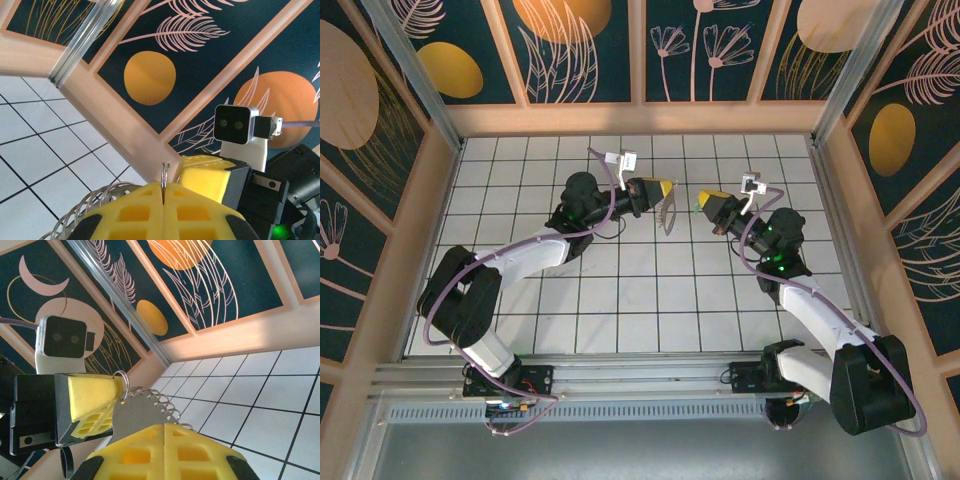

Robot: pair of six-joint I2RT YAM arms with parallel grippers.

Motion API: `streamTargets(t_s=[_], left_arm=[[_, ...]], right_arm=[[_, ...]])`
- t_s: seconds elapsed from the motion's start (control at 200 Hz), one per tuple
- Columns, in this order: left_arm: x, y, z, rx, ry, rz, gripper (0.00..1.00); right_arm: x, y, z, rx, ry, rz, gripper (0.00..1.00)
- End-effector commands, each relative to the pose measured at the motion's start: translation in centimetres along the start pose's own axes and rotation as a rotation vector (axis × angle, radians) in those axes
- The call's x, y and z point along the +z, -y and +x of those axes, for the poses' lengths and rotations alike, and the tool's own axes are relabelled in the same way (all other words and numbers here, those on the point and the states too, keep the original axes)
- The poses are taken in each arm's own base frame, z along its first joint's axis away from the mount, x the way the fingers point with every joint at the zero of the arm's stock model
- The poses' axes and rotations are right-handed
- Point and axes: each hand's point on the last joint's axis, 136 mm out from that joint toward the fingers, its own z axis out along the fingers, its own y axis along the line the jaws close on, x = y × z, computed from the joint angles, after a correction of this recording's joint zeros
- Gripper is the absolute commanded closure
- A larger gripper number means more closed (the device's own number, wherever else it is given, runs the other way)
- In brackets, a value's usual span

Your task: Put the keys on the keyring

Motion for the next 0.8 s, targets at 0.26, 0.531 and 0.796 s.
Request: streamTargets(t_s=[0.26,0.531,0.796], left_arm=[[0.2,2.0,-1.9,0.015,0.058,0.051,1.00],[0.2,1.6,-1.2,0.072,0.028,0.034,1.00],[0.3,1.3,-0.7,0.098,0.004,0.033,1.00]], right_arm=[[-0.3,-0.9,-1.3,-0.042,0.039,-0.023,1.00],[0.8,-2.9,-2.4,-0.050,0.013,-0.122,1.00],[2.5,-4.1,-3.1,-0.051,-0.008,-0.177,1.00]])
